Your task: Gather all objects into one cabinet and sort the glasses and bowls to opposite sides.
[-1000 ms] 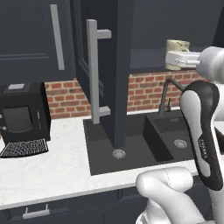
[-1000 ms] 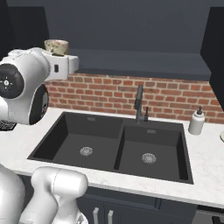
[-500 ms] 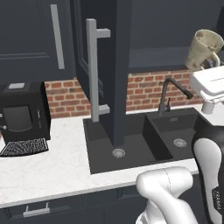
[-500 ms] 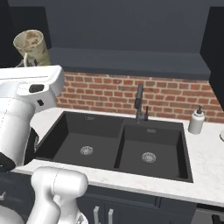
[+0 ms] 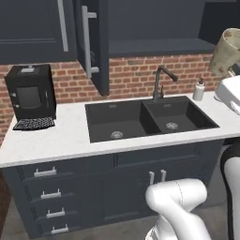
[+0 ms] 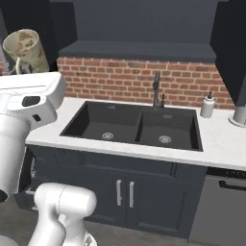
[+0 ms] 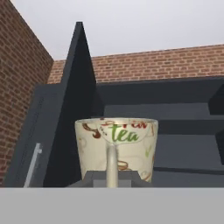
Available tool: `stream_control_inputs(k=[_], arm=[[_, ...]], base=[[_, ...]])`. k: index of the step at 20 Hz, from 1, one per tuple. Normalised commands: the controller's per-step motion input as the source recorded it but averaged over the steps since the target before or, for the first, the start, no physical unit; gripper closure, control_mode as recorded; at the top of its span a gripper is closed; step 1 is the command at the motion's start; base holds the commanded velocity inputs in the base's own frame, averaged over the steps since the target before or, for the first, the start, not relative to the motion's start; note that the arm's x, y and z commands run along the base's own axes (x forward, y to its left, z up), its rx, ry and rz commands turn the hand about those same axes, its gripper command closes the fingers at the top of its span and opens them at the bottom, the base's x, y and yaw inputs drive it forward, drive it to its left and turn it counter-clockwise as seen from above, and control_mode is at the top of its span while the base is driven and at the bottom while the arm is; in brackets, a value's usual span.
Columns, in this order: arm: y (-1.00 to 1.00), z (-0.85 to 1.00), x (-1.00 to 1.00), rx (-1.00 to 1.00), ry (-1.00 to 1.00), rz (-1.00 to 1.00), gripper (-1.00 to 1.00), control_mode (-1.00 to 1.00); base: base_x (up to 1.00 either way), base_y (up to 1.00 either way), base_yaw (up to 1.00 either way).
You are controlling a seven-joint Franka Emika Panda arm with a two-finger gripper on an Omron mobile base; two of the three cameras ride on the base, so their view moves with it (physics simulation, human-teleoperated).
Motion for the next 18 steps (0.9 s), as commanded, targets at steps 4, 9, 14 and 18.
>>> stream_control_inputs(k=[4, 9, 14, 18], arm=[[0.0, 0.0, 0.0, 0.0, 0.0, 0.0, 1.0, 1.0], [0.0, 0.0, 0.0, 0.0, 0.0, 0.0, 1.0, 1.0], [0.0, 0.0, 0.0, 0.0, 0.0, 0.0, 1.0, 1.0], [0.0, 0.0, 0.0, 0.0, 0.0, 0.0, 1.0, 1.0]], base=[[-1.0, -0.14, -0.03], [-1.0, -0.46, -0.02], [-0.64, -0.9, -0.01], [-0.33, -1.0, 0.0]])
